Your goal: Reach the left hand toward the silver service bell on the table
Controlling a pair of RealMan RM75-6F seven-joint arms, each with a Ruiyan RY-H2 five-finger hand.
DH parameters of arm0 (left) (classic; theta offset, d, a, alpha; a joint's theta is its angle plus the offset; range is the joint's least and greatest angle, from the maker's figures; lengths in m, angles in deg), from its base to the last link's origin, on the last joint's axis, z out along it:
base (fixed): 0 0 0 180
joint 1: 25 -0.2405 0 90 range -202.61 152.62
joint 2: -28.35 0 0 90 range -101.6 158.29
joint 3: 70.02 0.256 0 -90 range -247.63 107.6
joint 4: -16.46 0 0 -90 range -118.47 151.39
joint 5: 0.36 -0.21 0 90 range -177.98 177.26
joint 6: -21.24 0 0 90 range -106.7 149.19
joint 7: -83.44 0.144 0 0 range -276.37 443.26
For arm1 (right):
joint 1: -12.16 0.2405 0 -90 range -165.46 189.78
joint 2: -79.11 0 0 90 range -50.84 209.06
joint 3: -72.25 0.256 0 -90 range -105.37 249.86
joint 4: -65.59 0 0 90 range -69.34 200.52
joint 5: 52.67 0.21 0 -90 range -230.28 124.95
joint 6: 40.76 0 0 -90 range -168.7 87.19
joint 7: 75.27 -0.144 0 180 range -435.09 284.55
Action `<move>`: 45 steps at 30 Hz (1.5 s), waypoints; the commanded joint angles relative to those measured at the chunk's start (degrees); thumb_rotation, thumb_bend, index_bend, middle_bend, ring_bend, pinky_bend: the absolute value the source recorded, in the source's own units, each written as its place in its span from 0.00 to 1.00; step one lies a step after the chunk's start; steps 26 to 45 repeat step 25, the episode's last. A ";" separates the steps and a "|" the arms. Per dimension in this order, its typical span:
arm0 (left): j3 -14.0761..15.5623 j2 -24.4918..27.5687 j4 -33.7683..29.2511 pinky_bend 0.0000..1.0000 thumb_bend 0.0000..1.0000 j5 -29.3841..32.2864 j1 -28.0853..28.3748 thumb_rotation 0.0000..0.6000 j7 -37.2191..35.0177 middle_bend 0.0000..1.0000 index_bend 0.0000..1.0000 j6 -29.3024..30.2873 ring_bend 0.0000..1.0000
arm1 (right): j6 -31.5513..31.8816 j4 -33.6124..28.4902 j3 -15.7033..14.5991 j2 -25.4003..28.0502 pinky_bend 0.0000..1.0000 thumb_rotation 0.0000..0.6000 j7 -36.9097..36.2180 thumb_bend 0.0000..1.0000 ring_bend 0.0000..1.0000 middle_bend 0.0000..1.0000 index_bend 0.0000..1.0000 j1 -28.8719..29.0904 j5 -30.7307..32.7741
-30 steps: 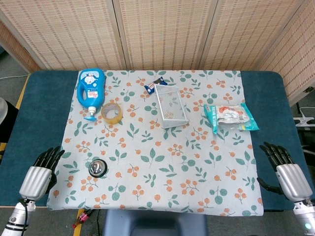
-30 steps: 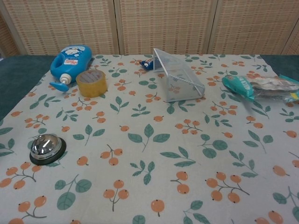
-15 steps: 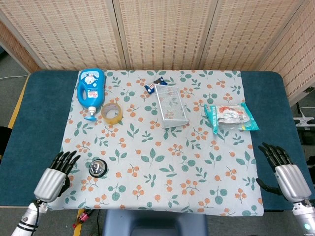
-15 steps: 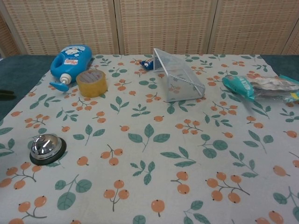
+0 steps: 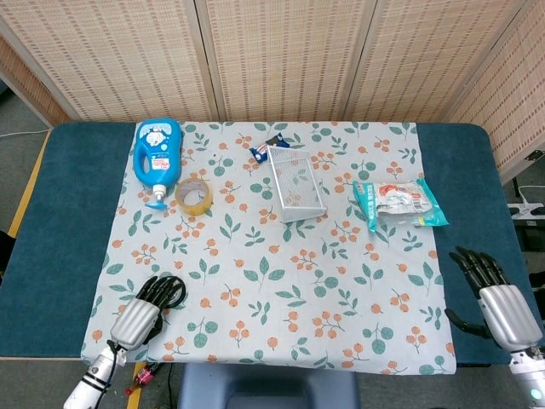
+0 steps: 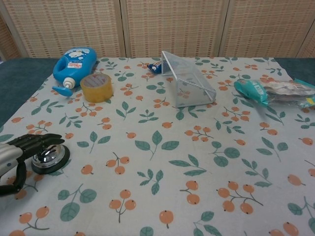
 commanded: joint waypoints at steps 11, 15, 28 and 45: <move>0.09 1.54 -0.65 0.05 1.00 -1.44 0.51 1.00 -3.50 0.00 0.00 6.11 0.00 | -0.21 0.04 0.13 -0.13 0.00 1.00 0.04 0.19 0.00 0.00 0.00 0.11 0.24; -0.44 10.29 -10.29 0.05 1.00 -3.68 0.47 1.00 1.90 0.00 0.00 10.87 0.00 | -0.64 -0.03 0.24 -0.15 0.00 1.00 -0.12 0.19 0.00 0.00 0.00 0.34 0.49; -1.95 16.92 -13.04 0.13 1.00 2.26 -4.41 1.00 5.82 0.00 0.00 14.79 0.00 | -2.05 0.08 -0.03 -1.07 0.00 1.00 2.22 0.19 0.00 0.00 0.00 0.76 0.71; -1.95 16.92 -13.04 0.13 1.00 2.26 -4.41 1.00 5.82 0.00 0.00 14.79 0.00 | -2.05 0.08 -0.03 -1.07 0.00 1.00 2.22 0.19 0.00 0.00 0.00 0.76 0.71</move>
